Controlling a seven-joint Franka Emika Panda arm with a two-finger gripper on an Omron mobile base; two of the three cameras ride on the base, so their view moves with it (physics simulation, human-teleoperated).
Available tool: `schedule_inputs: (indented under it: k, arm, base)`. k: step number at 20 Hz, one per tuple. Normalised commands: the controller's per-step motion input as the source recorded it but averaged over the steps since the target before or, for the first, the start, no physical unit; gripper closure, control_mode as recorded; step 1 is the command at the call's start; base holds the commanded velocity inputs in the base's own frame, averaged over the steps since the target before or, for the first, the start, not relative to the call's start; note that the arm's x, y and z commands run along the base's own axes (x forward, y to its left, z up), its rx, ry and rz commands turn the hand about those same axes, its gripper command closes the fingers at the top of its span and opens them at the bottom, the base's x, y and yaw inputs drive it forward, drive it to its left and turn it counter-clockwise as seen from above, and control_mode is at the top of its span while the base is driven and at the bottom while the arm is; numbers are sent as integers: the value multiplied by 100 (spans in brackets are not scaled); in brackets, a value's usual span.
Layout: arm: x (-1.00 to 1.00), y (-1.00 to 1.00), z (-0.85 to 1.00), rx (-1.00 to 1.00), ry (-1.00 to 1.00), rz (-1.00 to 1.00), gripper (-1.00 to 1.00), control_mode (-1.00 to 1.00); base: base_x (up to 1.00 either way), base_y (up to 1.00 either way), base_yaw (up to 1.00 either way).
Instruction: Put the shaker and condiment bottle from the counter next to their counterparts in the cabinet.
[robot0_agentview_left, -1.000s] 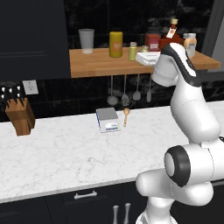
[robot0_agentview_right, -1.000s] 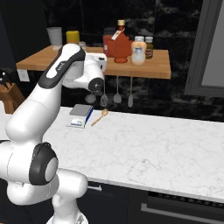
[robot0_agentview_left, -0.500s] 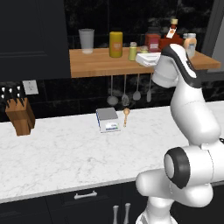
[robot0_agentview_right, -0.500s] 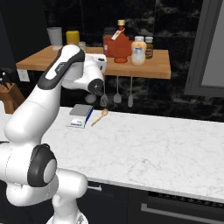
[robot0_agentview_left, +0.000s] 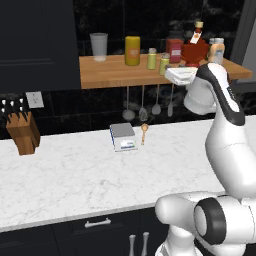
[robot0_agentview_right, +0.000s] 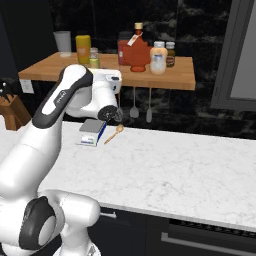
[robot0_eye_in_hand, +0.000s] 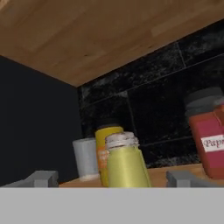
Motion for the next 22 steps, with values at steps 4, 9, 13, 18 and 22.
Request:
schedule_inputs:
  k: [4,9,13,18,22]
  arm:
    - [-100,-41,6,14,-6,0,-100,-100]
    - [-100,-38,5,15,-7,0,-100,-100]
    - [-100,-35,0,13,-5,0,-100,-100]
    - [-100,-30,1,15,-4,0,-100,-100]
    - [-100,-23,0,14,-7,0,-100,-100]
  base:
    - [0,0,0]
    - [0,0,0]
    - [0,0,0]
    - [0,0,0]
    - [0,0,0]
